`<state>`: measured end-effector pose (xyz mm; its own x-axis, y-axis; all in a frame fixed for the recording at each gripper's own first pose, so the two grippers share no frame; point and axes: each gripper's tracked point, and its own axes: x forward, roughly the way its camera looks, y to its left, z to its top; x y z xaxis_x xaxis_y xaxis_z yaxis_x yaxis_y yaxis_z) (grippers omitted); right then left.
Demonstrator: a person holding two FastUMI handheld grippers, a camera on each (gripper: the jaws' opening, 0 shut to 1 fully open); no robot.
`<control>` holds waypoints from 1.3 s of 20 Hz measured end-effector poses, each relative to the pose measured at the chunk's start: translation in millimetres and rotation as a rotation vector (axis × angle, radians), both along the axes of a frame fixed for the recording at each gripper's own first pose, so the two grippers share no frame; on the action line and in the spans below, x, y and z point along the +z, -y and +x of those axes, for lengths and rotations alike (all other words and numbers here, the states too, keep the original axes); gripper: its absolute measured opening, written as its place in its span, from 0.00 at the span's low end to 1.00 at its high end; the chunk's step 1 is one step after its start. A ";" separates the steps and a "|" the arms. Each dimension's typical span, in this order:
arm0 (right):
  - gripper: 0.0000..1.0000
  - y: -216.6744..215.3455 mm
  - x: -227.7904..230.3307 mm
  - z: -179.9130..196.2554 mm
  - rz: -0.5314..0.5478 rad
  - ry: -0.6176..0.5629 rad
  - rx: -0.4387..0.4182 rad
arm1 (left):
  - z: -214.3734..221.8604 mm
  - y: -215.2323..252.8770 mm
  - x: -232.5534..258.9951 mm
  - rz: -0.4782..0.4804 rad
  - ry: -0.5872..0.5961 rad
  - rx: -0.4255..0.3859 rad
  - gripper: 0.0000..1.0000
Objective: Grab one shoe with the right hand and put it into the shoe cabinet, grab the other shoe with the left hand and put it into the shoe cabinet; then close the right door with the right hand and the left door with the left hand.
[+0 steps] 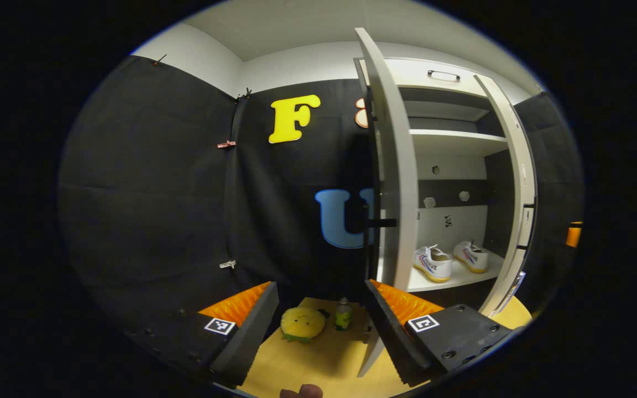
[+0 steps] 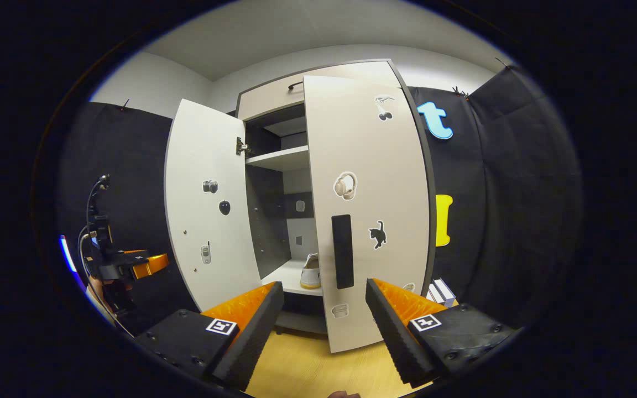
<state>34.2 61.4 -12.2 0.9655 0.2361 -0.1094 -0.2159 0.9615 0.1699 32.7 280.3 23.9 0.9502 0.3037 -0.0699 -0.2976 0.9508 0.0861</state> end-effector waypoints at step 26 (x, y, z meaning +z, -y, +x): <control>0.98 27.0 -7.7 -0.5 -0.003 -0.027 -0.036 | 48.8 82.3 -20.3 -0.079 -0.013 -0.148 0.94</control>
<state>33.8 34.4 -20.0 0.9701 0.2011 -0.1359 -0.1767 0.9690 0.1727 81.5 198.0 3.6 0.9830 0.1537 -0.1004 -0.1532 0.9881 0.0122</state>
